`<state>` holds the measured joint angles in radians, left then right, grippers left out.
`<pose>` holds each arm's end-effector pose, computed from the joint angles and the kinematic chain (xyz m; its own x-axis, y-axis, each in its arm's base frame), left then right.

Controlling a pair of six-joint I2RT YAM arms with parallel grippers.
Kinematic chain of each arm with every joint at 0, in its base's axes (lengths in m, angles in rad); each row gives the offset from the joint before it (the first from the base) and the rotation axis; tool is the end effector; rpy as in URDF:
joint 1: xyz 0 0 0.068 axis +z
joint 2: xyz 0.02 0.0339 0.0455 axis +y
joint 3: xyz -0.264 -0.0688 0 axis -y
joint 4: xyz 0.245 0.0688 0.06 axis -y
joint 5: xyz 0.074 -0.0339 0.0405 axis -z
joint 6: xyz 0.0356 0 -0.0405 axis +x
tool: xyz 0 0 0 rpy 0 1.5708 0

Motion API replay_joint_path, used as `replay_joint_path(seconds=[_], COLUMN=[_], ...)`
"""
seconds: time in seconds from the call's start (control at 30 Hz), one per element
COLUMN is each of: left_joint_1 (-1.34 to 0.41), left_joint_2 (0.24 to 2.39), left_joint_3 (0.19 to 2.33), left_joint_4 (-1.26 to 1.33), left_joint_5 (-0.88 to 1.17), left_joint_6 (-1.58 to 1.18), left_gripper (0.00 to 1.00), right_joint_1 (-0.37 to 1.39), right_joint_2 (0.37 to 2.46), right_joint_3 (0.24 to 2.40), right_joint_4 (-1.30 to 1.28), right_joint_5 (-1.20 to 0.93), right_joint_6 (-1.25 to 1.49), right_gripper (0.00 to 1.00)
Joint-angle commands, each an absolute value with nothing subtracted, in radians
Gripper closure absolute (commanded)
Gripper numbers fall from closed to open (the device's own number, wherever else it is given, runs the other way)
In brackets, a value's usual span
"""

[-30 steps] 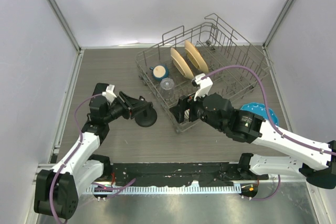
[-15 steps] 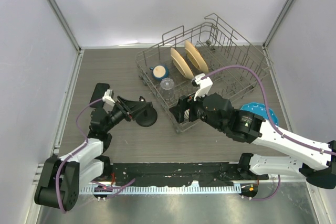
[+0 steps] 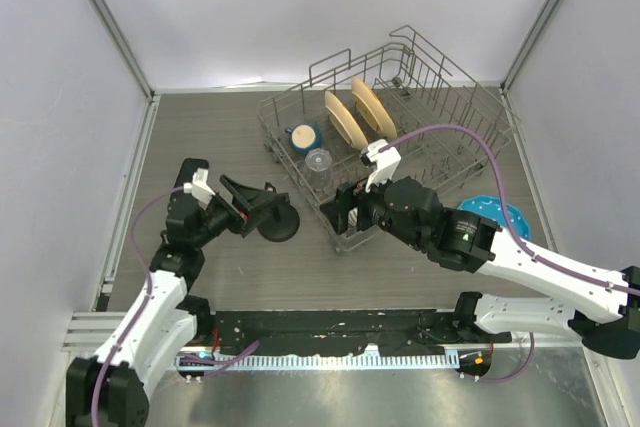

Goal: Place the phone on the phone stand

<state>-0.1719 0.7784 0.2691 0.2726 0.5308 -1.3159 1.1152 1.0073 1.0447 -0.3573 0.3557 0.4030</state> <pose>0.1713 -0.0480 0.2072 -0.6702 -0.7307 -0.1302 -0.0641 0.2318 -0.9706 0.1095 0.1952 0.3720 -0.4004 0.0184 -0.9162 -0.5863 0.7632 0.2715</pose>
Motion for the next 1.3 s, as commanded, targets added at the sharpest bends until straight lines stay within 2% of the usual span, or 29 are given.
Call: replay_joint_path(seconds=[0.0,0.3,0.43,0.63,0.77,0.83,1.0,1.27], left_joint_1=[-0.150,-0.126,-0.126,-0.126,-0.124,-0.068,0.141,0.357], left_joint_2=[0.649,0.684,0.646,0.627,0.760,0.874,1.145,1.598], left_joint_3=[0.442,0.724,0.862,0.985,1.029,1.057,1.133,1.299], left_joint_4=[-0.263,-0.702,-0.868,-0.896,-0.851,-0.812,-0.645,-0.558], left_joint_5=[0.451,0.339,0.087,-0.208,-0.340,-0.333,-0.030,0.047], left_joint_6=[-1.097,-0.872,-0.779,-0.664,-0.617,-0.611,-0.632,-0.663], left_gripper=[0.00,0.00,0.00,0.00,0.00,0.00,0.00,0.00], right_joint_1=[1.115,1.114,1.115,1.114,1.112,1.114,1.114,1.112], right_joint_2=[1.040,1.029,1.022,1.003,0.977,0.970,0.954,0.925], right_joint_3=[1.086,1.077,1.065,1.046,1.029,1.025,1.022,1.009], right_joint_4=[-0.299,-0.279,-0.272,-0.278,-0.276,-0.278,-0.282,-0.264], right_joint_5=[0.336,0.339,0.356,0.367,0.368,0.370,0.353,0.339], right_joint_6=[0.338,0.291,0.269,0.275,0.284,0.282,0.268,0.198], right_gripper=[0.18,0.18,0.18,0.18,0.18,0.18,0.18,0.18])
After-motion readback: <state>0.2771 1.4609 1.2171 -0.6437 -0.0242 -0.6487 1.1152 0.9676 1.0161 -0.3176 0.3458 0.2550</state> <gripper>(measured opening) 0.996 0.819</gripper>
